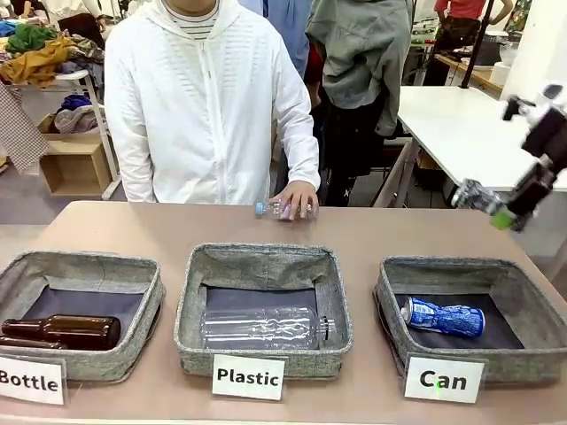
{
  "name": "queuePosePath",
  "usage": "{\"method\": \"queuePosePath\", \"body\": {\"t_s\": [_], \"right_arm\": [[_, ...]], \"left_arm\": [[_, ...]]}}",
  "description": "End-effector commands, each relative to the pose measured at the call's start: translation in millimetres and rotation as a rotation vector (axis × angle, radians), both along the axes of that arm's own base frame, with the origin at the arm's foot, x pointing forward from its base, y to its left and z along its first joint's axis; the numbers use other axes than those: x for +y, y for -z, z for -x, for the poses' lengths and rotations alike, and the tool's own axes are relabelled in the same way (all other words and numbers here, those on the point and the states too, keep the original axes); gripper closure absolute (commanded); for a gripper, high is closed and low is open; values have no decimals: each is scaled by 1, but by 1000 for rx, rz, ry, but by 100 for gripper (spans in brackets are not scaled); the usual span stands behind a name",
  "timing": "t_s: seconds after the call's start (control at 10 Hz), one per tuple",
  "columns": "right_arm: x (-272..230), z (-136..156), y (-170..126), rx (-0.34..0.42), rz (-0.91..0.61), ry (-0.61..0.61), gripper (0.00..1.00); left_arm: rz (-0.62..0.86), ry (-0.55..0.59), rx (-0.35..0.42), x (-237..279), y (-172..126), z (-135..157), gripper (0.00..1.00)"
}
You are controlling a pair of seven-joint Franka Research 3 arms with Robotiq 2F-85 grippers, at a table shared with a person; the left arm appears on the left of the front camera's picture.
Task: Sort the can waste into the basket.
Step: Pick up the can waste from the table and place it in the right Fabric basket.
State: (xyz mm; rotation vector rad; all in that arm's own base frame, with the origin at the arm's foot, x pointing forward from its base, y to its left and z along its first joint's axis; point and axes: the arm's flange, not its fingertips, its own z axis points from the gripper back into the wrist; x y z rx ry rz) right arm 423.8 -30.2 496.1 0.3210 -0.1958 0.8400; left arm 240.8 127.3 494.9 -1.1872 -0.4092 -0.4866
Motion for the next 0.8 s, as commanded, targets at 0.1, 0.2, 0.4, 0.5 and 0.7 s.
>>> {"method": "queuePosePath", "body": {"t_s": [0.1,0.2,0.4,0.5,0.7], "right_arm": [[-4,23,20,-18,1,-10,68],[-6,25,25,-8,6,-18,68],[-7,24,29,0,1,-26,68],[-7,23,30,21,14,-17,47],[-6,20,33,19,16,-33,0]], "left_arm": [[24,-8,6,-1,-3,-2,0],[24,-8,6,-1,-3,-2,0],[24,-8,6,-1,-3,-2,0],[24,-8,6,-1,-3,-2,0],[24,-8,6,-1,-3,-2,0]]}}
